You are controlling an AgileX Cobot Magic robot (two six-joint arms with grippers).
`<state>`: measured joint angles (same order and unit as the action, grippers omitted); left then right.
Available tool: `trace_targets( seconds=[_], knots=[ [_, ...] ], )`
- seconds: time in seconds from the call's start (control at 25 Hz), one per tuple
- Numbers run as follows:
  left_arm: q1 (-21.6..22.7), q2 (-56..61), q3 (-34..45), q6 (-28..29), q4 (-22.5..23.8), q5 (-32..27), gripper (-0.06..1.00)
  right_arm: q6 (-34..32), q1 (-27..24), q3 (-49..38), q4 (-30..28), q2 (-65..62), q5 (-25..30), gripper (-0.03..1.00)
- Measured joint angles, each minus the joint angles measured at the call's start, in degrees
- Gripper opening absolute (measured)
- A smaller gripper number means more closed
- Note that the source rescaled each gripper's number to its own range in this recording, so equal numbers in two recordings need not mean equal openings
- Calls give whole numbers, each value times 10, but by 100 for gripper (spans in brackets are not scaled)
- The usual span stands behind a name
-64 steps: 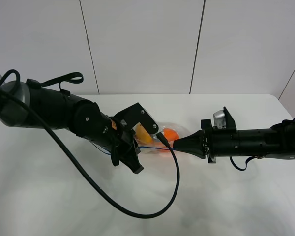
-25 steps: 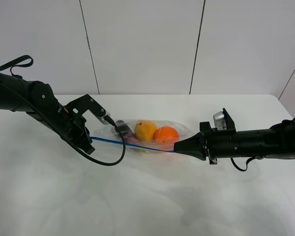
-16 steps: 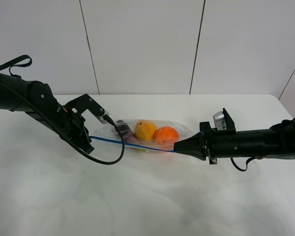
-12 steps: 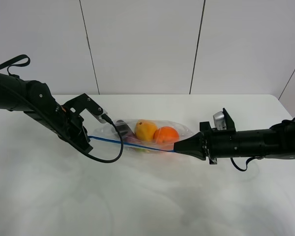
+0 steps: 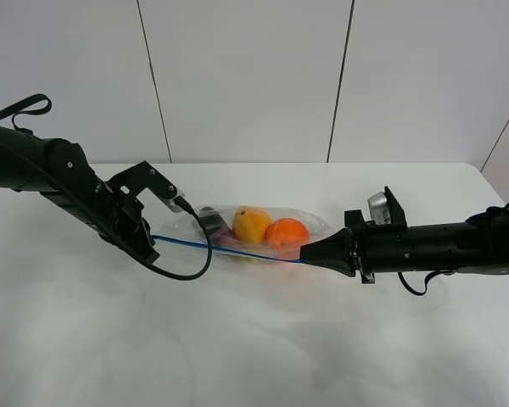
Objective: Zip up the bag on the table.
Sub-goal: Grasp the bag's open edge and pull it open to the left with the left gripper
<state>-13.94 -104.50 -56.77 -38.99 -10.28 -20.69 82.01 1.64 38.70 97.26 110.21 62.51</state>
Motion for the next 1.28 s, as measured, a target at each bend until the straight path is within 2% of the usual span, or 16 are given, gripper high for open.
trace_targets(
  seconds=[0.28,0.36,0.48,0.56,0.68,0.96,1.28],
  knots=[
    [2,0,0,85,0,-11,31,1,0,0,-6,0,-1,0],
    [4,2,0,99,1,-21,42,1,0,0,-10,0,-2,0],
    [6,13,0,116,6,-34,68,2,0,0,-17,0,-4,0],
    [6,21,0,129,9,-47,81,5,0,0,-21,0,-5,0],
    [6,37,-3,143,12,-75,94,8,0,0,-26,0,-6,0],
    [6,91,-13,168,38,-159,99,10,0,0,-28,0,-6,0],
    [6,219,-13,204,47,-196,100,12,0,0,-28,0,-8,0]
  ],
)
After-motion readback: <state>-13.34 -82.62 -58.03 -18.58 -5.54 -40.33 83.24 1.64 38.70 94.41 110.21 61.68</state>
